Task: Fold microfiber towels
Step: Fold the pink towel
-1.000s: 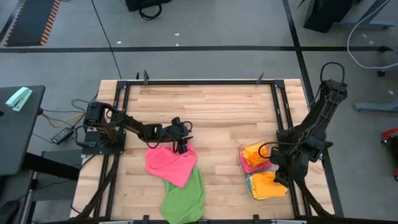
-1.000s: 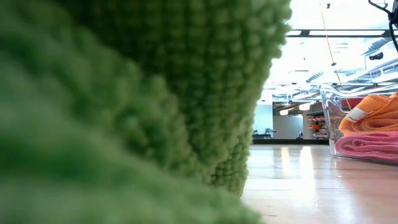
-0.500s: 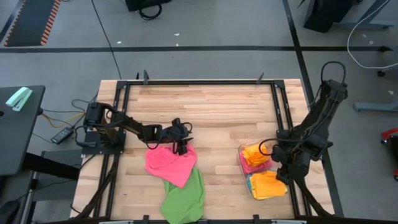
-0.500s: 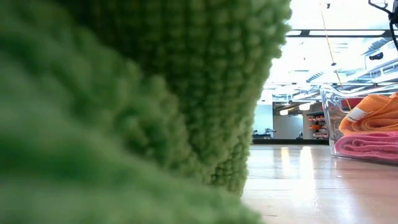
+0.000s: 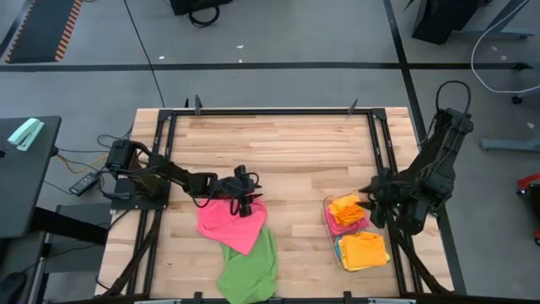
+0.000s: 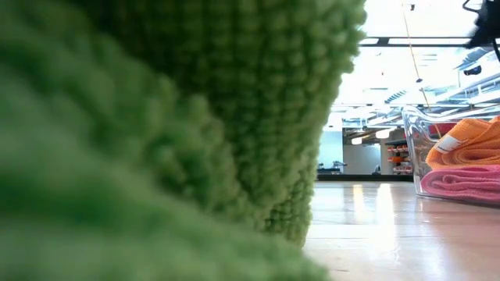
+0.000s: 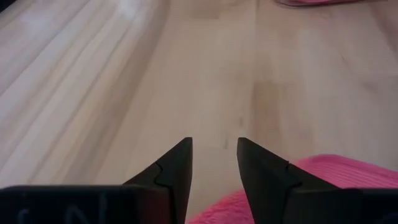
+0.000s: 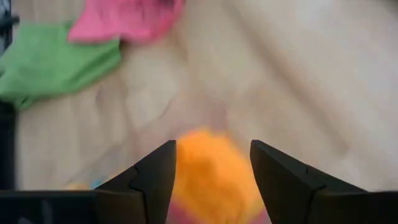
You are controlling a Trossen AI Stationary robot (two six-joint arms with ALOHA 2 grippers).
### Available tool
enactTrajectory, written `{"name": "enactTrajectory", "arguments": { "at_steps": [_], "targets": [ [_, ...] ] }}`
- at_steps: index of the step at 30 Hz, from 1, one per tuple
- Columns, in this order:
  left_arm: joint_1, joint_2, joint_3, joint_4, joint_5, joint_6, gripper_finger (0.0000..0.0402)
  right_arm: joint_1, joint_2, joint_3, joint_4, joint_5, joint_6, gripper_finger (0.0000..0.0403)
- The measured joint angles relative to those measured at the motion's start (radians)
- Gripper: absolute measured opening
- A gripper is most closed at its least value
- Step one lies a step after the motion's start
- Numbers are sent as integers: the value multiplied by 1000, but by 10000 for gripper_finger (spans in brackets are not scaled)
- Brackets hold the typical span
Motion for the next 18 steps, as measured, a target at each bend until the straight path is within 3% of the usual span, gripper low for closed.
{"name": "enactTrajectory", "arguments": {
  "at_steps": [4,7,12,18],
  "targets": [
    [-26,-1,0,-4,0,8,133,-13,0,-20,39,208,-126,214],
    [-40,-1,4,-17,1,-10,134,-45,0,-45,147,291,-213,214],
    [-54,-12,98,-229,2,-49,127,-146,3,-98,433,230,-454,207],
    [-61,-11,252,-521,2,-56,122,-285,8,-191,829,37,-782,192]
  ]
}}
